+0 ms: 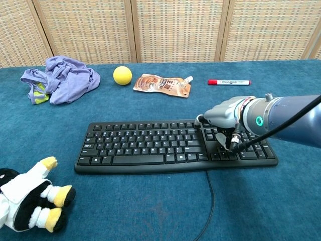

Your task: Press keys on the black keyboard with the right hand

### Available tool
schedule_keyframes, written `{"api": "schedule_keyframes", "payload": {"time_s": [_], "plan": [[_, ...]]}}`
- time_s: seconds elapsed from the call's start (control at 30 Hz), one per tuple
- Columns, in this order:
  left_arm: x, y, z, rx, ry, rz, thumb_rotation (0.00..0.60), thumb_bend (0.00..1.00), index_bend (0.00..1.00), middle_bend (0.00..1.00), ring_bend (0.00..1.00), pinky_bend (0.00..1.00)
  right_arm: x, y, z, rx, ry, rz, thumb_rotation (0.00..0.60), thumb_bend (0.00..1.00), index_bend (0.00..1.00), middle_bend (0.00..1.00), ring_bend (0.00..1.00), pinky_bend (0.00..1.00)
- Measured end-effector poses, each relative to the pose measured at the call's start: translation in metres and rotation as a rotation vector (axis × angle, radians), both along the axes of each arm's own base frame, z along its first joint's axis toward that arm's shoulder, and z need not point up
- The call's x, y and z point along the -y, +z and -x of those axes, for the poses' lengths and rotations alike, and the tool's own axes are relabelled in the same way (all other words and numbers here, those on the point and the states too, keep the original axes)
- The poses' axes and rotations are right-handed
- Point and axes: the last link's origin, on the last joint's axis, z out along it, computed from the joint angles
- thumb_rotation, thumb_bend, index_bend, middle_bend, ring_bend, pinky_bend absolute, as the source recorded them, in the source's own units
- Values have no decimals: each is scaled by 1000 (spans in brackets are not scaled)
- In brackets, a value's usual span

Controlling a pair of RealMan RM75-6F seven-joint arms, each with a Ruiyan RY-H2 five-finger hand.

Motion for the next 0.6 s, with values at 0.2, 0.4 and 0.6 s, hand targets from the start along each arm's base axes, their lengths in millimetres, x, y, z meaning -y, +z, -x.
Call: {"api": "schedule_keyframes", "payload": {"time_s": [0.2,0.4,0.6], "plan": [[0,1,0,2,-1,-2,600,41,0,0,0,0,-1,0,-2,0,4,2,600,775,67,691,612,423],[0,1,0,3,-3,-1,600,41,0,0,0,0,0,3,-5,-2,12,12,600,775,67,691,612,423],[1,1,-1,5,-3,-2,600,41,0,0,0,0,4,15,-8,2,34,52,600,775,67,690,612,423]]}}
